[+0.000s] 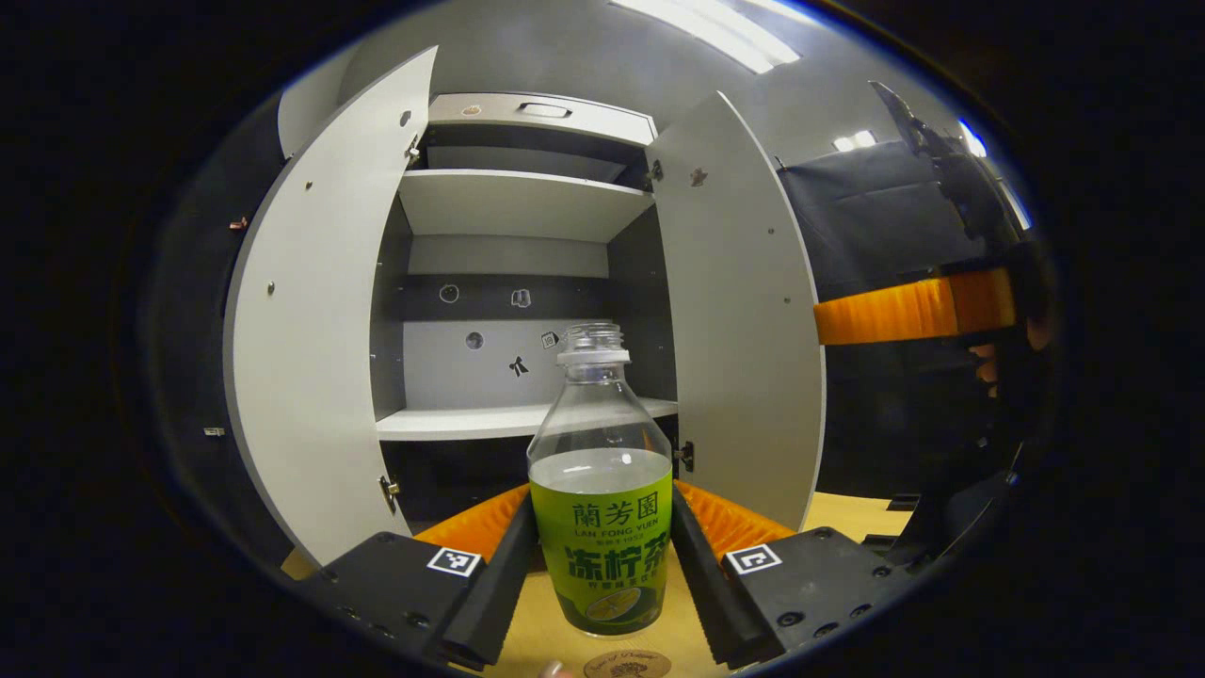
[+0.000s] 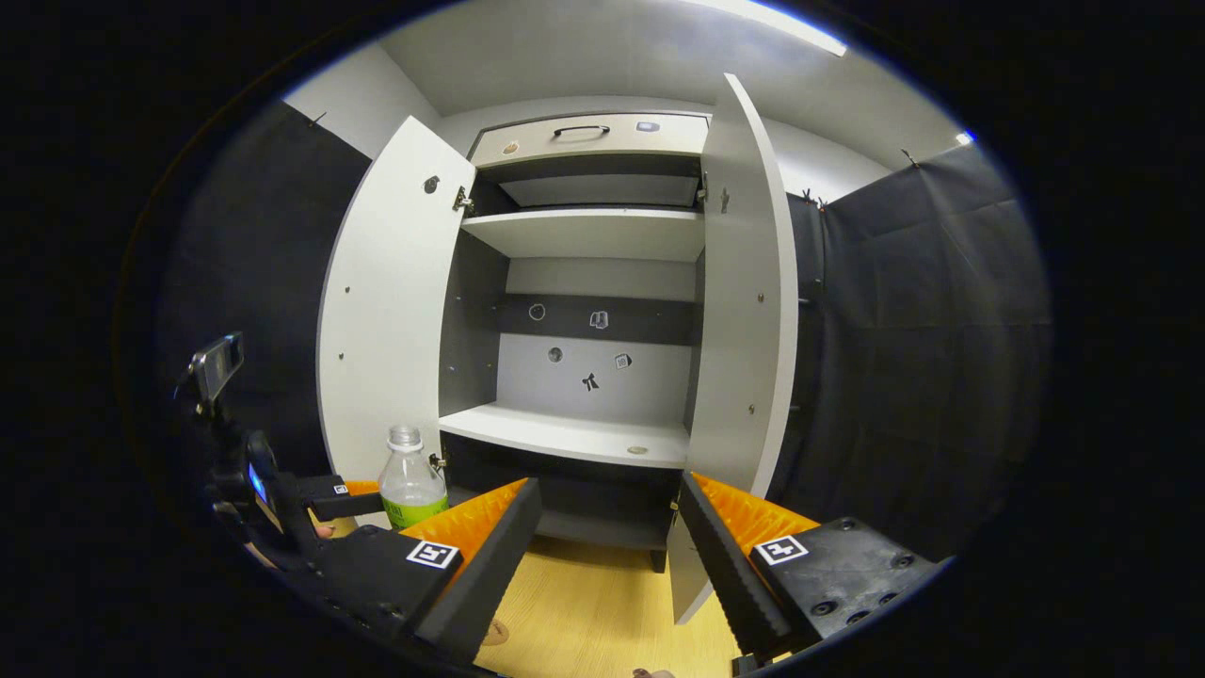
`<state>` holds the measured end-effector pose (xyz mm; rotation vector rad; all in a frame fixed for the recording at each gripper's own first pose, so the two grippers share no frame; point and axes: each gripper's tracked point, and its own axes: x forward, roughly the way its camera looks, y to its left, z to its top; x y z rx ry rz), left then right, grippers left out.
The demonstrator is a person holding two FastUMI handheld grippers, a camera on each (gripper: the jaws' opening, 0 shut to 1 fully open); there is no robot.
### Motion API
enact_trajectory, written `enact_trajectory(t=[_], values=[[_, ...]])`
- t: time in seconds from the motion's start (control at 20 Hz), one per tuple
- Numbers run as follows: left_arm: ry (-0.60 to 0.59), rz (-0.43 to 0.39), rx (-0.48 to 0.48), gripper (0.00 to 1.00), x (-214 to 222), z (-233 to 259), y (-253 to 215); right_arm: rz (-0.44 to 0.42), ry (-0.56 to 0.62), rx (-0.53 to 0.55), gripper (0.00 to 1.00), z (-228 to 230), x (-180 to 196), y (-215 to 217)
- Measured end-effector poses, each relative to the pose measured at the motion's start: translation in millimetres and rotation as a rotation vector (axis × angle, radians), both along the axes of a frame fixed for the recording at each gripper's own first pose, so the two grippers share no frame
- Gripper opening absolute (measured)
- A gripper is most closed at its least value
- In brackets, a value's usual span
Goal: Grasp the bottle in the cabinet with the left hand and place it on the coaster, then close the right door with the right hand and the left door with the left hand.
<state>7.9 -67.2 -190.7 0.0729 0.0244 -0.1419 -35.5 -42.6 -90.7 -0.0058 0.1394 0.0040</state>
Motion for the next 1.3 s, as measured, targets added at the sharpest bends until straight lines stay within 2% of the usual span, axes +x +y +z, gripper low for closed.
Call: enact_trajectory(t=[0.15, 0.3, 0.55, 0.7, 0.95, 1.15, 1.3], values=[[0.014, 0.012, 0.003, 0.79, -14.4, -35.9, -14.4, -0.011, 0.017, -0.005, 0.98, -17.6, -5.8, -14.7], [0.021, 0.061, 0.022, 0.8, -22.7, -67.2, -14.8, -0.01, 0.046, 0.004, 0.98, -35.6, -10.8, -23.8], [0.027, 0.089, 0.026, 0.8, -21.3, -105.6, -13.9, -0.018, 0.085, -0.016, 0.98, -69.8, -20.9, -33.2], [0.034, 0.109, -0.003, 0.8, -17.8, -130.1, -7.6, -0.017, 0.131, -0.02, 0.98, -98.1, -27.1, -36.3], [0.048, 0.15, -0.017, 0.8, -11.0, -161.3, 3.9, -0.021, 0.179, -0.027, 0.98, -131.9, -31.1, -39.7], [0.052, 0.159, -0.036, 0.8, -6.9, -178.7, 3.6, 0.011, 0.209, -0.036, 0.98, -152.0, -26.9, -31.5], [0.06, 0.174, -0.009, 0.8, -6.7, -188.8, 5.2, 0.03, 0.219, -0.039, 0.98, -160.3, -25.5, -28.6]])
